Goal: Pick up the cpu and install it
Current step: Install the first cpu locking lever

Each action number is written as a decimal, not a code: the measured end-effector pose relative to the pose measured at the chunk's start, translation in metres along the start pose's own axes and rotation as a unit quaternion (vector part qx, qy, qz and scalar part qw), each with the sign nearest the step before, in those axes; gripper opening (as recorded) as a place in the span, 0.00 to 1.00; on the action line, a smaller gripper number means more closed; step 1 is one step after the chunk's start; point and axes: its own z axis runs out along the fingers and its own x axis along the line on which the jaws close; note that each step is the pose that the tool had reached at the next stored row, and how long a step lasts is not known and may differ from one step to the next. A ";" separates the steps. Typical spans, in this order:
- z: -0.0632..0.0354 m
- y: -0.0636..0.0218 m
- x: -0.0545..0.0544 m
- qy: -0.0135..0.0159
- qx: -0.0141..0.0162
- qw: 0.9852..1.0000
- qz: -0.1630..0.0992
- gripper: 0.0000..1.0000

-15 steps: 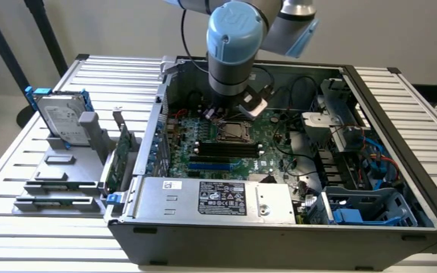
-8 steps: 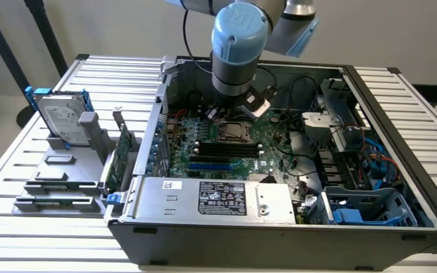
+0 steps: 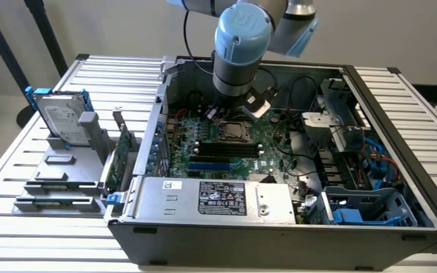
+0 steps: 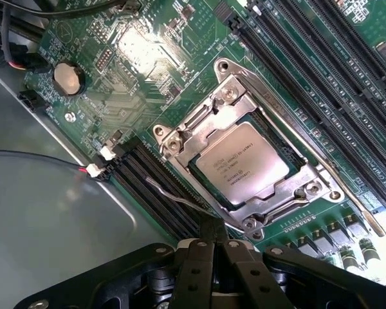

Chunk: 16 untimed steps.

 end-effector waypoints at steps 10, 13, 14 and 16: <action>0.0016 0.0036 0.005 -0.002 0.002 1.000 0.001 0.11; 0.0021 0.0047 0.006 -0.003 0.002 1.000 0.001 0.11; 0.0022 0.0050 0.006 -0.003 0.001 1.000 0.001 0.11; 0.0026 0.0049 0.007 -0.003 0.002 1.000 0.002 0.11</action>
